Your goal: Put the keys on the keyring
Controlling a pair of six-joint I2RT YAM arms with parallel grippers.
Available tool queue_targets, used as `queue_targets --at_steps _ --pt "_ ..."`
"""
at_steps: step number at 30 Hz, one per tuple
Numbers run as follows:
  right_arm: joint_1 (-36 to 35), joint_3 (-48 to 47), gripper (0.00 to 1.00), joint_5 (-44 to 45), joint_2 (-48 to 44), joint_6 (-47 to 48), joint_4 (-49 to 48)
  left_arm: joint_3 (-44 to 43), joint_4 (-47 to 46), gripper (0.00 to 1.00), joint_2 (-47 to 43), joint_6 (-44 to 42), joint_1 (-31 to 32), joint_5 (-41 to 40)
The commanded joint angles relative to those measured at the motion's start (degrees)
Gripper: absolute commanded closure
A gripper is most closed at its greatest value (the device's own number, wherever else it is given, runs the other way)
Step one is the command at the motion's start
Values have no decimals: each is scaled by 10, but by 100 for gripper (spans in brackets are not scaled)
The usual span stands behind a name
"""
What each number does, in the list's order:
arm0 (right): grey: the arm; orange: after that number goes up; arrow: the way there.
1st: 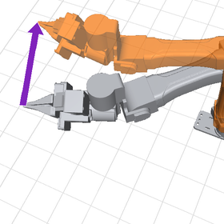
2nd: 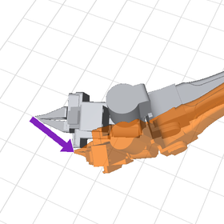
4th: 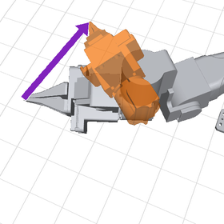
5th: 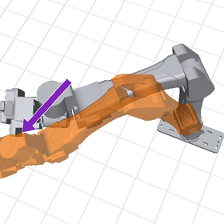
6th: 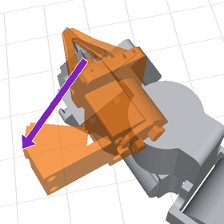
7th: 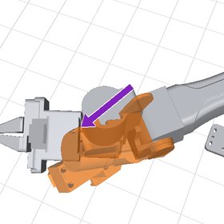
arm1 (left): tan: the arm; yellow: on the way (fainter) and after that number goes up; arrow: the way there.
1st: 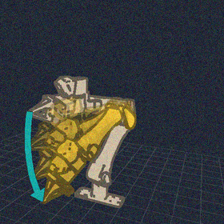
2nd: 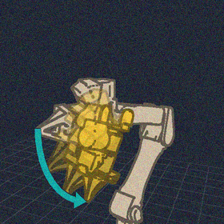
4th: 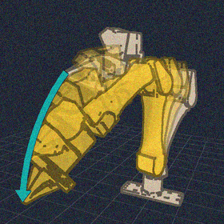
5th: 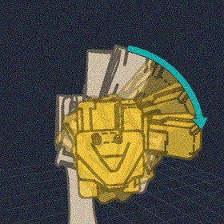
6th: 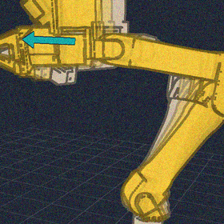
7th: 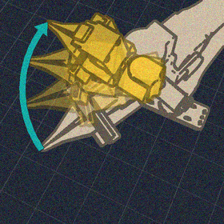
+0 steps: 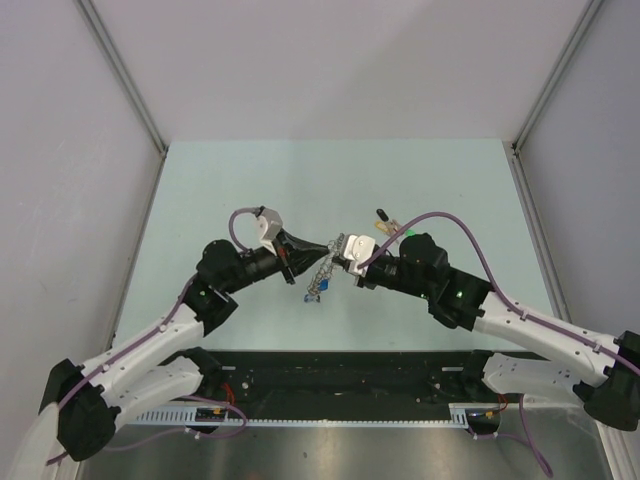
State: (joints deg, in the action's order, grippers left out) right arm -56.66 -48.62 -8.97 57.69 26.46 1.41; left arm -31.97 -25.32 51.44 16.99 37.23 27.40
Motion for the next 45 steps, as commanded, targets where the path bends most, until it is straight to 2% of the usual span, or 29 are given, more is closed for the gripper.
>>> queue_targets --at_steps 1,8,11,18,23,27,30,32,38,45 --pt "-6 8 100 -20 9 -18 -32 12 -116 100 -24 34 20 -79" --pt "-6 10 100 4 4 7 -40 29 -112 100 -37 34 25 -83" --pt "-6 9 100 6 -6 29 -36 27 -65 90 -56 7 24 -83" --pt "-6 1 100 4 -19 59 -16 16 39 85 -84 -52 19 -71" --pt "-6 -17 100 -4 -25 79 25 -15 103 69 -65 -97 3 3" --pt "-6 -35 100 -19 -28 91 54 -92 227 49 -10 -200 -6 101" --pt "-6 -41 100 -34 -28 95 70 -156 341 41 27 -294 -5 172" --pt "-7 -45 100 -41 -28 96 79 -180 401 40 58 -356 -6 203" --pt "-10 -53 100 -54 -25 101 97 -244 503 38 117 -469 -5 228" --pt "-13 -57 100 -62 -24 103 105 -288 545 41 175 -501 -5 277"
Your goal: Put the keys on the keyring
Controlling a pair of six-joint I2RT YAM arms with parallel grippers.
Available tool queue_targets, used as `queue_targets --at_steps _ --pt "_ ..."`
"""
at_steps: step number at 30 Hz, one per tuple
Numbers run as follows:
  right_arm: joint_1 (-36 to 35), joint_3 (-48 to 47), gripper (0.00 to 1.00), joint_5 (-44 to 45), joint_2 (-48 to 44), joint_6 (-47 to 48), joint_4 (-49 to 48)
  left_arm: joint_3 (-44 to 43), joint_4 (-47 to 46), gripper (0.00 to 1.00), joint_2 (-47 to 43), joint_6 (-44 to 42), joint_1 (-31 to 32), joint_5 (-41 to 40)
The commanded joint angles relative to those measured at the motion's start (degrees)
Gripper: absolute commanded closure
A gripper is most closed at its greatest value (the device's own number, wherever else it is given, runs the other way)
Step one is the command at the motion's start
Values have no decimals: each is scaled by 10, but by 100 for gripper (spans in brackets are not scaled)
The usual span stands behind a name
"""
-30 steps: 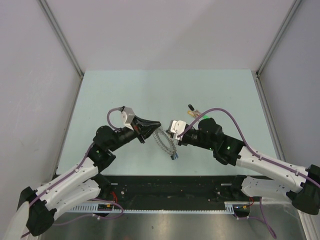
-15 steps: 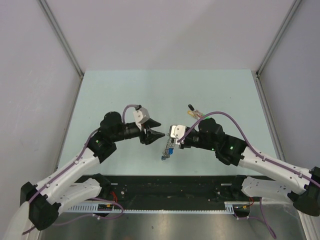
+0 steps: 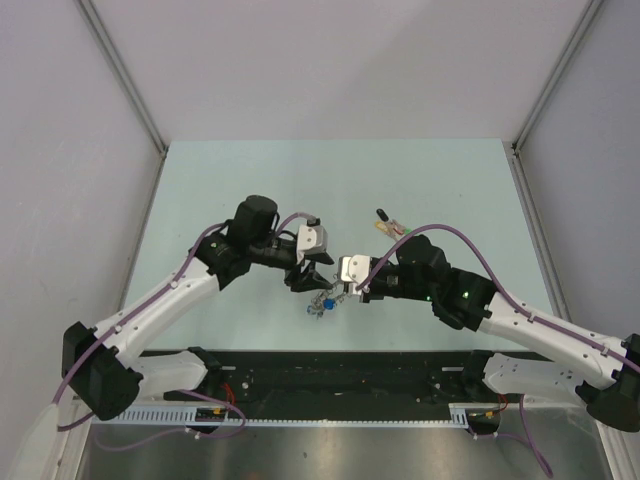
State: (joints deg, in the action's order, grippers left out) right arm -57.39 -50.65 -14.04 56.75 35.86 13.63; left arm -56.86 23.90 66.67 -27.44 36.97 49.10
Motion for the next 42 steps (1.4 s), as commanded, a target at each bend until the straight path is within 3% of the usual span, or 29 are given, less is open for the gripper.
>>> queue_targets --at_steps 1,8,14,22,26,42 --pt "-6 -37 100 -12 -13 9 -18 -43 56 42 28 -58 -3 63" --pt "-8 -39 100 -12 -9 10 -15 -57 58 54 53 -53 -3 92" --pt "-8 -41 100 -12 -6 10 -13 -52 50 72 57 -43 -2 102" --pt "-10 -45 100 -12 -3 10 -11 -39 15 83 50 -17 -1 114" --pt "-11 -44 100 -5 -1 9 -10 -29 -3 100 45 0 -1 111" --pt "-10 -44 100 91 -25 -16 15 47 -151 100 -79 154 -10 -68"
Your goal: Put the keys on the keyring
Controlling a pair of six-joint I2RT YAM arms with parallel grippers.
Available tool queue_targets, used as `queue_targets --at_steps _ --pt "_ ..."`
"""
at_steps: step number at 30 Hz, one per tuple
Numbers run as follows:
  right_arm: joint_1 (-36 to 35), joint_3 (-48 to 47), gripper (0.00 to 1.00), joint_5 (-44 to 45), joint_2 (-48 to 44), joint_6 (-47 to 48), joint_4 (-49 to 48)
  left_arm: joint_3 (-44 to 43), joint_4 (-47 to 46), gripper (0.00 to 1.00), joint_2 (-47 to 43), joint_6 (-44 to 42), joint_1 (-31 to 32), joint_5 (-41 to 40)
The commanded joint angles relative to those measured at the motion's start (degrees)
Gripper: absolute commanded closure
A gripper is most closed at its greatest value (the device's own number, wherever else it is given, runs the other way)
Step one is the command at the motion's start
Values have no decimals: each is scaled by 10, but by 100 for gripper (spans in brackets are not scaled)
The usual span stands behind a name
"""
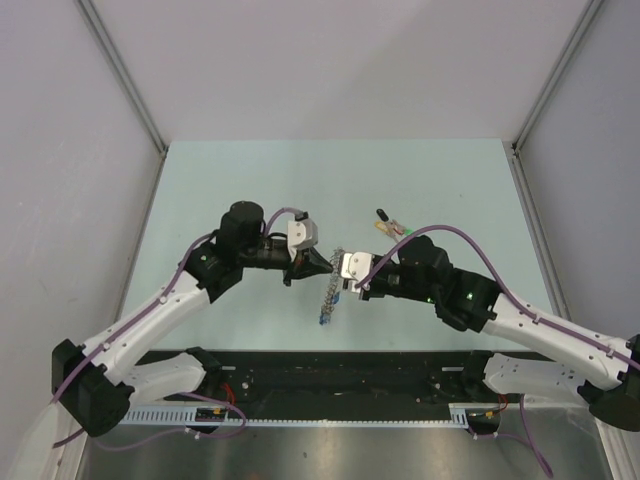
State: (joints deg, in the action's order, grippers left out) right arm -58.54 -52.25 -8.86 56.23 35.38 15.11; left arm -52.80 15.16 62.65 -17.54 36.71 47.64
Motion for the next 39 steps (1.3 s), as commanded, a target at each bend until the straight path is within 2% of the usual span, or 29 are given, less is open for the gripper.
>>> queue_targets --at_steps 1,15,22,32,39 --pt "1 -29 100 39 -21 -13 1 9 -72 100 -42 69 -7 -59" --pt "2 -15 100 2 13 -57 -54 70 -238 100 -78 205 -7 -131" --pt "4 -15 100 9 42 -72 -76 79 -227 100 -73 204 -7 -153" --pt "19 -15 100 15 56 -111 -95 66 -168 100 -75 153 -8 -171" --pt "40 -15 100 -29 76 -151 -112 49 -126 100 -75 117 -23 -178"
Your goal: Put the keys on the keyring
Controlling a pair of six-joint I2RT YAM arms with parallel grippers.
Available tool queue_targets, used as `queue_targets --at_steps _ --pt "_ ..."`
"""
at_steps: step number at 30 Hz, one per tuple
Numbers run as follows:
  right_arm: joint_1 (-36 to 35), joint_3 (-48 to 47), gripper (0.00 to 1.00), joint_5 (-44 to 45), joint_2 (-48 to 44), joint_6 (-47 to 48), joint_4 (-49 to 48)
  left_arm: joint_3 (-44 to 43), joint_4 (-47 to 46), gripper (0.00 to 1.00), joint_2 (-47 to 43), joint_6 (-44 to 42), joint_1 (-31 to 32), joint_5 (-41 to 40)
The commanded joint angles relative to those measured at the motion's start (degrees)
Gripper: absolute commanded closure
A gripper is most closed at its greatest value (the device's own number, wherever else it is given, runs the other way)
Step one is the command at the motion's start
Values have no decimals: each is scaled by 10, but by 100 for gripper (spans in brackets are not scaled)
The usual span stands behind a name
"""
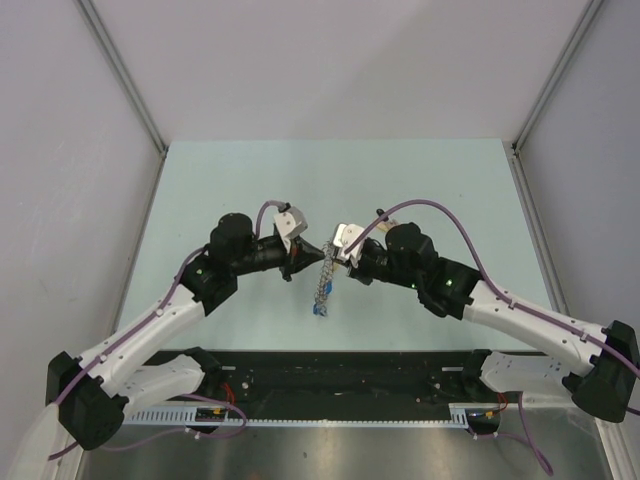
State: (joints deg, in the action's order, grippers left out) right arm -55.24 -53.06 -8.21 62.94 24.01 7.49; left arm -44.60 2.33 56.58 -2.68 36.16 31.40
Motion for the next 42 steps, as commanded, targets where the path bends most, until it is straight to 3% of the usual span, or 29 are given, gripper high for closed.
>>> queue_targets --at_steps 1,20,31,42 --pt "8 -7 100 -41 11 -41 -37 -30 2 100 -15 -31 -21 -12" --pt "26 -7 100 -80 40 -128 -69 6 -21 100 -16 -25 -30 -10" --pt "26 -7 69 -105 25 -214 -63 11 -21 100 -30 -67 -33 -5" --pt "45 1 54 -49 -62 -197 -27 11 -20 99 -38 -94 -37 10"
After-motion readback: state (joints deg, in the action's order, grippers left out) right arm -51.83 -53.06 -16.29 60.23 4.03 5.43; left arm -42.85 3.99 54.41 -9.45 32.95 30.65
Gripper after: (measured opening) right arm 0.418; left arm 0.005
